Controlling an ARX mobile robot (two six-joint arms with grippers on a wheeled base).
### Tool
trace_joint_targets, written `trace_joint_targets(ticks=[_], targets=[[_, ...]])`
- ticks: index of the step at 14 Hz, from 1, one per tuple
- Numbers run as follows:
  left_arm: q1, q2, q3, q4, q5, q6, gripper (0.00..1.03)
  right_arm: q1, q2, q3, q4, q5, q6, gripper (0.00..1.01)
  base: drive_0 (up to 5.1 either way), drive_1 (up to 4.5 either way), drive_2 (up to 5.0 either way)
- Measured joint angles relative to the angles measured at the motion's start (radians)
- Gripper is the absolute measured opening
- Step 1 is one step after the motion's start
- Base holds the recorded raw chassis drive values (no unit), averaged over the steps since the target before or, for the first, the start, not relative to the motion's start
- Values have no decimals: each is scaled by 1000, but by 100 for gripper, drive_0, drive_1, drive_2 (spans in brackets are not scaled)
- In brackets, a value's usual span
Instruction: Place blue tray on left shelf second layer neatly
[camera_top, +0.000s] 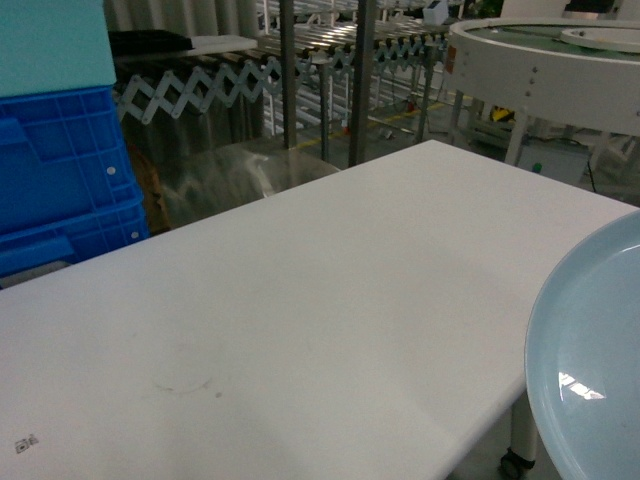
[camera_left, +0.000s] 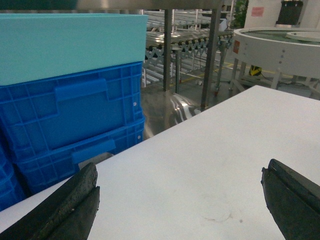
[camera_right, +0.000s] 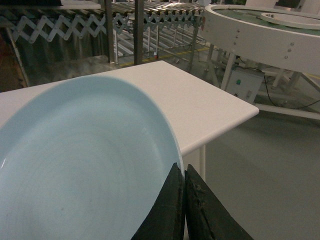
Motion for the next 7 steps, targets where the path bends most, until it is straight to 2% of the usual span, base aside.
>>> trace_joint_targets(ticks=[7], targets=[[0,0,0,0,0,0,98,0,0,0,0,0,0,2,-161,-161,-161]])
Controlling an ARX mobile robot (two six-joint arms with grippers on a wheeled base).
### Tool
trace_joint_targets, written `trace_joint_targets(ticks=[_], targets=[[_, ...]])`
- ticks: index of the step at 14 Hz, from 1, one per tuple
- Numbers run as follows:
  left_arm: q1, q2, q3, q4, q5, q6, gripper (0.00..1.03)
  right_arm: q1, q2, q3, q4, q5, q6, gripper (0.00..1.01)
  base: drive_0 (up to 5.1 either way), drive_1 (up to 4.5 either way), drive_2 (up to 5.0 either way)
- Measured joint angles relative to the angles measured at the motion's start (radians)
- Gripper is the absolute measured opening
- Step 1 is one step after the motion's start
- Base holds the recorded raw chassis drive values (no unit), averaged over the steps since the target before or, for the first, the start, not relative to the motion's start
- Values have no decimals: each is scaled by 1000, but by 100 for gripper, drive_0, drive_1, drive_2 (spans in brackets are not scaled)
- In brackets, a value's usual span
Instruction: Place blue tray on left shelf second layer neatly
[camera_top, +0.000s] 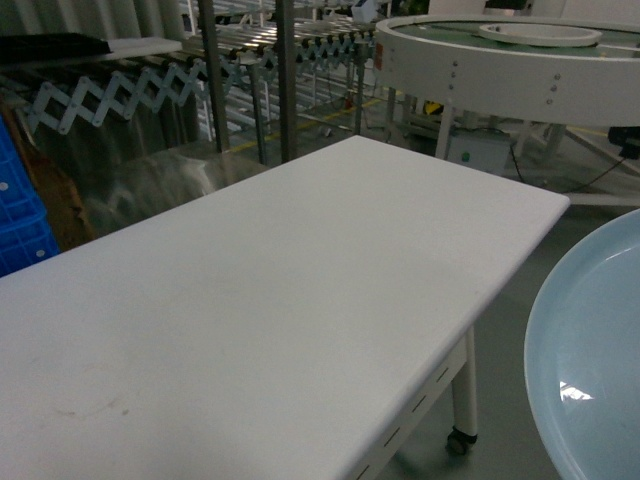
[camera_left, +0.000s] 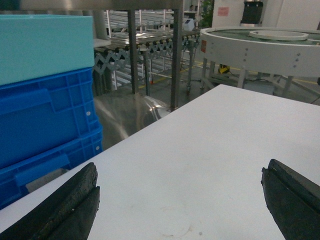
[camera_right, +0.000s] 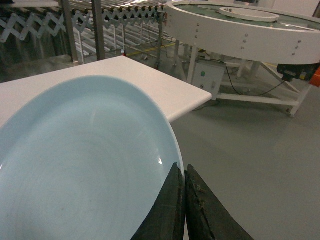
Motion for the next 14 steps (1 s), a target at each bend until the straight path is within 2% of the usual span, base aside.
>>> trace_joint_targets(ticks=[14], targets=[[0,0,0,0,0,0,98,0,0,0,0,0,0,2,-166,-166,-166]])
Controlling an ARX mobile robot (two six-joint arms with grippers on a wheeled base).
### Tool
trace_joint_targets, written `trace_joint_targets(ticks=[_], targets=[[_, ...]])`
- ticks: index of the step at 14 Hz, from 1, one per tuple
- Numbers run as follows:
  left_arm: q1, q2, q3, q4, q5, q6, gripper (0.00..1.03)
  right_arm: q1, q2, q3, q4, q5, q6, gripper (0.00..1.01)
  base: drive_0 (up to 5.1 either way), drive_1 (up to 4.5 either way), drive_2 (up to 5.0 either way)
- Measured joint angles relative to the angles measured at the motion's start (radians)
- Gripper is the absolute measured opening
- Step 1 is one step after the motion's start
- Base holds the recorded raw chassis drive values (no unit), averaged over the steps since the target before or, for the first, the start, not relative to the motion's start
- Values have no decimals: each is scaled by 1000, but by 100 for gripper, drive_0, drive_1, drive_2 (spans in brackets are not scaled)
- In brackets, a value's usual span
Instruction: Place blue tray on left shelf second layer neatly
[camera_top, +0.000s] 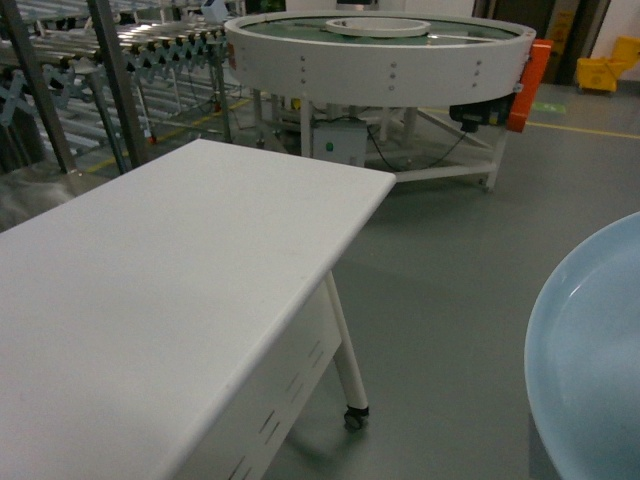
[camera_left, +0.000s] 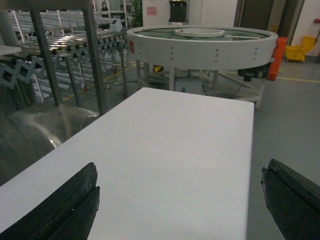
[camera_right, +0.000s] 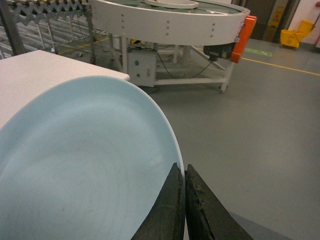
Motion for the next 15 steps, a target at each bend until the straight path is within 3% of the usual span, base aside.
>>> trace_joint_targets(ticks=[15], targets=[[-1,0,0,0,1,0,98,0,0,0,0,1,0,2,-162,-162,-162]])
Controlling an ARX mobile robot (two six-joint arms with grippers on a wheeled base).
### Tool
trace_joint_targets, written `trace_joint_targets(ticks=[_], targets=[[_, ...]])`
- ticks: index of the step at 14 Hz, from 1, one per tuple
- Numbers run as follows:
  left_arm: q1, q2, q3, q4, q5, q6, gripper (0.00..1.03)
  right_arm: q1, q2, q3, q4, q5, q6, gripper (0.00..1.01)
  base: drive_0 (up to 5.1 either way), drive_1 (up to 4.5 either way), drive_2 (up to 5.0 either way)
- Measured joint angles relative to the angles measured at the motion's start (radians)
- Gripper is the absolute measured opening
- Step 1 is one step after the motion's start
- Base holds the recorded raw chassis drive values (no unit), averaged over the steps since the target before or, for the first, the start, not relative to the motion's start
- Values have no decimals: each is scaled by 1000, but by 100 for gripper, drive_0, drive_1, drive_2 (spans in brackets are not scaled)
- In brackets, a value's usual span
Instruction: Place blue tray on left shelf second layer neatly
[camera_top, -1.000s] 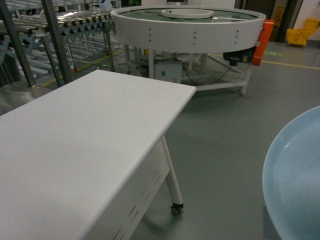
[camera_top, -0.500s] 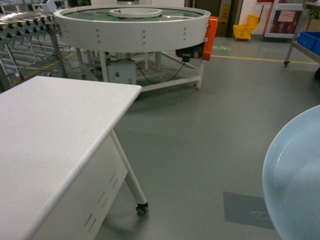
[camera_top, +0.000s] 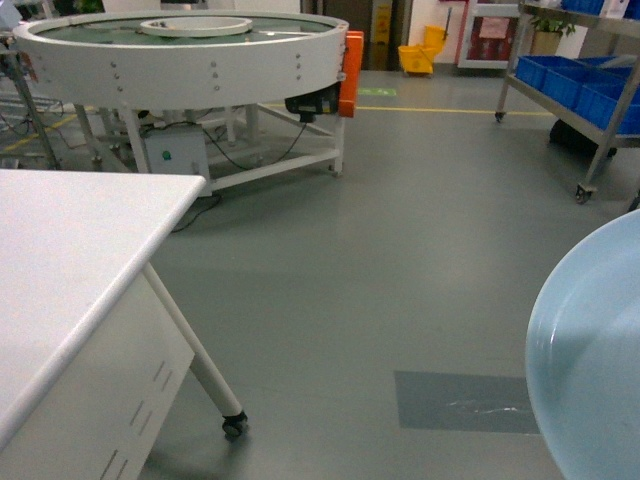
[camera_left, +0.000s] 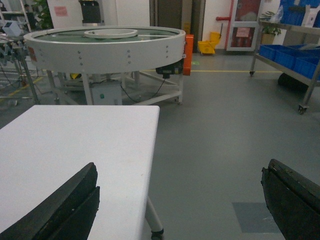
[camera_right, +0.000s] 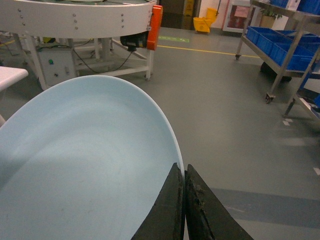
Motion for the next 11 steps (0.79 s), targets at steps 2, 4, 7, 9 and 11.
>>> trace_joint_targets(ticks=[2,4,7,9,11], targets=[[0,0,0,0,-1,0,98,0,0,0,-1,0,0,2,-170,-26,-314],[0,0,0,1,0,0,98,0,-5,0,0,0,0,2,-170,-26,-314],[0,0,0,0,-2,0,98,0,-5,0,0,0,0,2,-170,-26,-314],[0,0,0,0,-1,0,98,0,-4,0,-1,0,0,2,-170,-26,-314],[0,0,0,-3,-2,0,98,0,-4,0,0,0,0,2,-170,-26,-314]])
